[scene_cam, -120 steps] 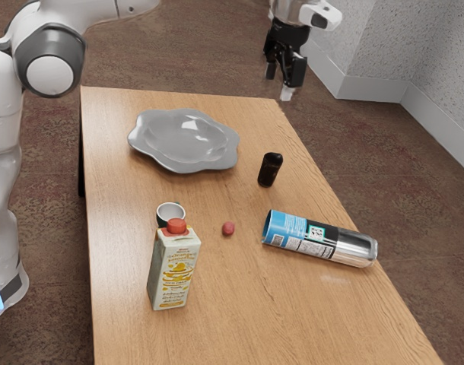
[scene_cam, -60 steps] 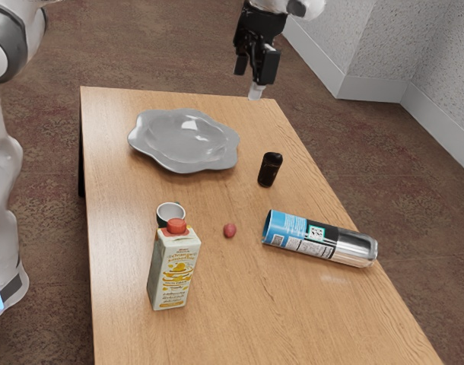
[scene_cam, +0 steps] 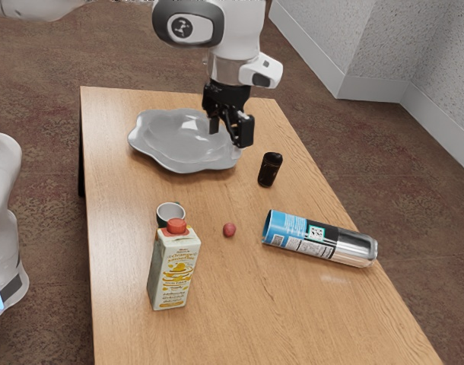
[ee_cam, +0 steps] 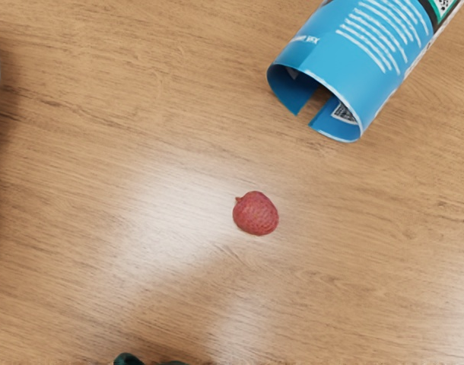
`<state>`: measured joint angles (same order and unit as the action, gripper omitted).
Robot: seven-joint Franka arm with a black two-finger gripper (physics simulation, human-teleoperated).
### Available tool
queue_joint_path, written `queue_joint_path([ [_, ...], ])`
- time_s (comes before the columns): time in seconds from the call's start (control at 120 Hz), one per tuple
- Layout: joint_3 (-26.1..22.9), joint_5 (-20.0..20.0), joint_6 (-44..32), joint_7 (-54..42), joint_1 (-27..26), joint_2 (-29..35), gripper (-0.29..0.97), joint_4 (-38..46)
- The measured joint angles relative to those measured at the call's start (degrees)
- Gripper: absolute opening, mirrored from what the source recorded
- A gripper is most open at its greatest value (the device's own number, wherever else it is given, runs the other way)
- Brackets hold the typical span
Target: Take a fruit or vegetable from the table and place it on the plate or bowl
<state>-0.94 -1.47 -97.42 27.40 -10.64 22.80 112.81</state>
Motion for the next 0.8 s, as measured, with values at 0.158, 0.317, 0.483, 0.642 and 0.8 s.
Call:
queue_joint_path([
  [0.158, 0.01, 2.07, 1.31, 2.54, 0.00, -0.97, 0.68, 0.93],
  [0.317, -0.14, 2.73, 1.46, 4.12, 0.00, -2.34, 0.68, 4.09],
  [0.483, -1.94, 2.95, -0.32, 5.33, 0.00, -2.60, 0.68, 6.72],
  [0.642, -2.87, 3.05, -1.91, 6.22, 0.00, -5.00, 0.68, 6.91],
  [0.8, -2.46, 2.80, -2.93, 6.80, 0.00, -8.12, 0.68, 5.71],
])
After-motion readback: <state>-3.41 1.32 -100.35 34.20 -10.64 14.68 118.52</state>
